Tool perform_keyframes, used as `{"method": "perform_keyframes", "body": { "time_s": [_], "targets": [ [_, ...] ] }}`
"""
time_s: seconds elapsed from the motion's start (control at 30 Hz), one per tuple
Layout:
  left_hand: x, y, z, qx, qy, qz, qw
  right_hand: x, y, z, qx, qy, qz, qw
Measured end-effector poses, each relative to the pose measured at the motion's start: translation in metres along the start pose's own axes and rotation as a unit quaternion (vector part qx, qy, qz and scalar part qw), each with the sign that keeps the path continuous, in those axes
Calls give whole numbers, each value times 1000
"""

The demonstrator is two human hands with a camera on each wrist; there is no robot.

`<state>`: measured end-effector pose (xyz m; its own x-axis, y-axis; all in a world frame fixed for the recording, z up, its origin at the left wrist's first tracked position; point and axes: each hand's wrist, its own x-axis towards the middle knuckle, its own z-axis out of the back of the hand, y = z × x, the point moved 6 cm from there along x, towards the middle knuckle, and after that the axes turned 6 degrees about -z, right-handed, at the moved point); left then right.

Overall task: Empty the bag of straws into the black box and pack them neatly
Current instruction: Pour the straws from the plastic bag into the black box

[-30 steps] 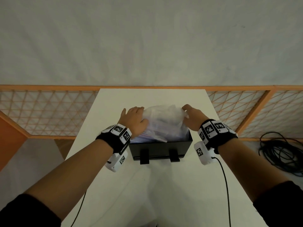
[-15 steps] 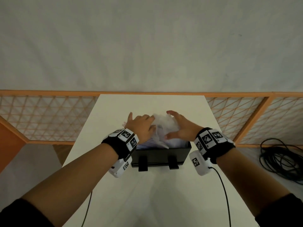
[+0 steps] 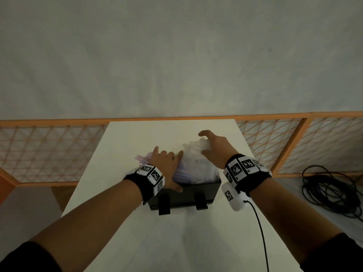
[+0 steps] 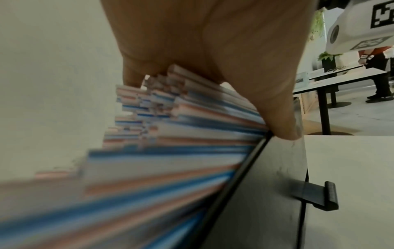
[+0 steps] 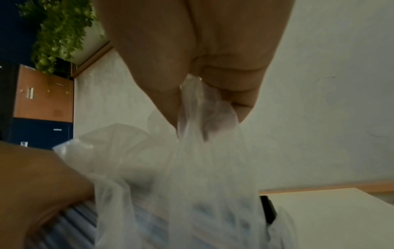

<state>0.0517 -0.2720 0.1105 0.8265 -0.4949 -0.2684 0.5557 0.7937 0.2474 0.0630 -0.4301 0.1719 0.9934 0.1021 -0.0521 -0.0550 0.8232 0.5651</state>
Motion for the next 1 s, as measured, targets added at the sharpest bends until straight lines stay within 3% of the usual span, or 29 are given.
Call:
{"method": "perform_keyframes", "body": {
  "time_s": [0.13, 0.17, 0.3, 0.5, 0.67, 0.73, 0.83, 0.93, 1.0],
  "targets": [
    [-1, 5, -5, -3, 32, -6, 999, -4, -10, -18, -92, 129, -46, 986],
    [-2, 6, -5, -1, 40, -11, 999, -4, -13, -15, -105, 125, -50, 985],
    [-2, 7, 3, 0, 37, -11, 999, -1, 2, 14, -49, 13, -12, 999],
    [1, 2, 6, -31, 51, -1, 998, -1, 24, 28, 1, -55, 43, 998],
    [2, 11, 6, -89, 13, 4, 996, -2, 22, 35, 31, -102, 53, 993],
    [-1, 19, 4, -119, 1, 9, 993, -1, 21, 29, 37, -56, 43, 997],
    [-3, 26, -4, -82, 21, 8, 996, -2, 2, 4, 3, 60, -26, 998],
    [-4, 25, -6, -69, 35, -1, 997, -7, -27, -24, -73, 164, -104, 978],
    [-8, 25, 0, -94, 34, -3, 995, -8, -35, -28, -159, 187, -99, 964]
  ]
}}
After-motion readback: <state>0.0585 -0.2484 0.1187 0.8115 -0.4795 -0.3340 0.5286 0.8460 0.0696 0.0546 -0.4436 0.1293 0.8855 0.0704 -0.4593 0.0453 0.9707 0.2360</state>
